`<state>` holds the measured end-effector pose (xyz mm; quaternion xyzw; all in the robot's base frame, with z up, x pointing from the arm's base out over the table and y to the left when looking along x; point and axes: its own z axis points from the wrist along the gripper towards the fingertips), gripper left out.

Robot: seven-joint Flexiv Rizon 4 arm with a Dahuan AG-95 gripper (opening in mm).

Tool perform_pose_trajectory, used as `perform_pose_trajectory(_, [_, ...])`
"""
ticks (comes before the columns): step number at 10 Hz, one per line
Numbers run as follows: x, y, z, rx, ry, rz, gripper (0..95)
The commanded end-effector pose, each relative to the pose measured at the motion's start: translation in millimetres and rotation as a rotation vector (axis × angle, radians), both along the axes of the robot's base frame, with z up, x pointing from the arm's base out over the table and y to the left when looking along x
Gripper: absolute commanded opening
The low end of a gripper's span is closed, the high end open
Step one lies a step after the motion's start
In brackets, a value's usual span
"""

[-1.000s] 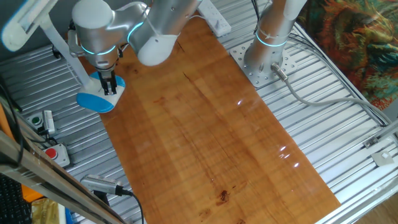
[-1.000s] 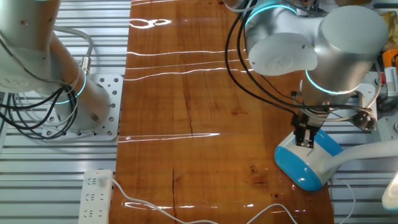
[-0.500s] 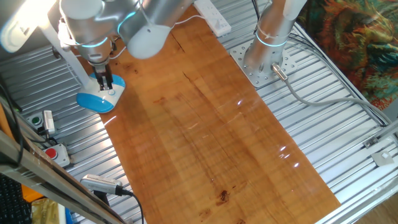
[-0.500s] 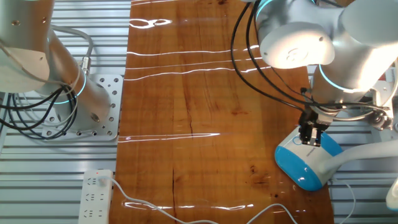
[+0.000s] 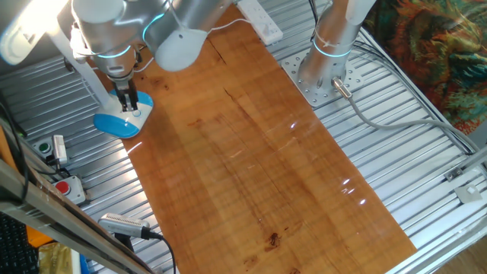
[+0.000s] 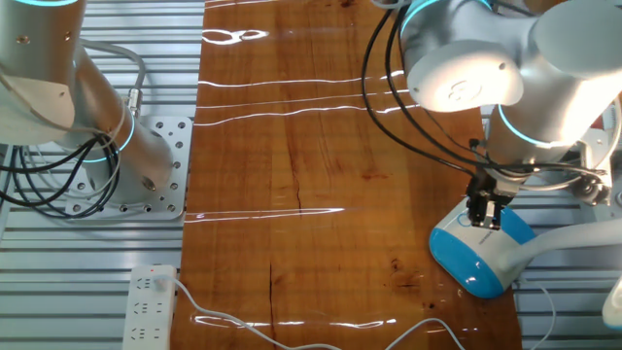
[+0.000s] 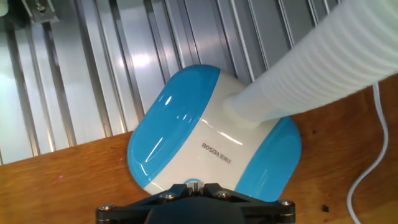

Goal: Turn off the desk lamp by pressing the button

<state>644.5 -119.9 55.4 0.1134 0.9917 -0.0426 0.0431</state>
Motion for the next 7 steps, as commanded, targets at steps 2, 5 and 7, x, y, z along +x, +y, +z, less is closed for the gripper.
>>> perform_pose_trajectory(2, [-0.9,0.7,-8.3,-0.002,-0.010,0.001,0.0])
perform_pose_trajectory(5, [-1.8,1.5,-14.3,0.000,-0.016,0.007,0.0])
perform_pose_trajectory(7, [-2.0,1.6,-15.4,0.000,-0.015,0.010,0.0])
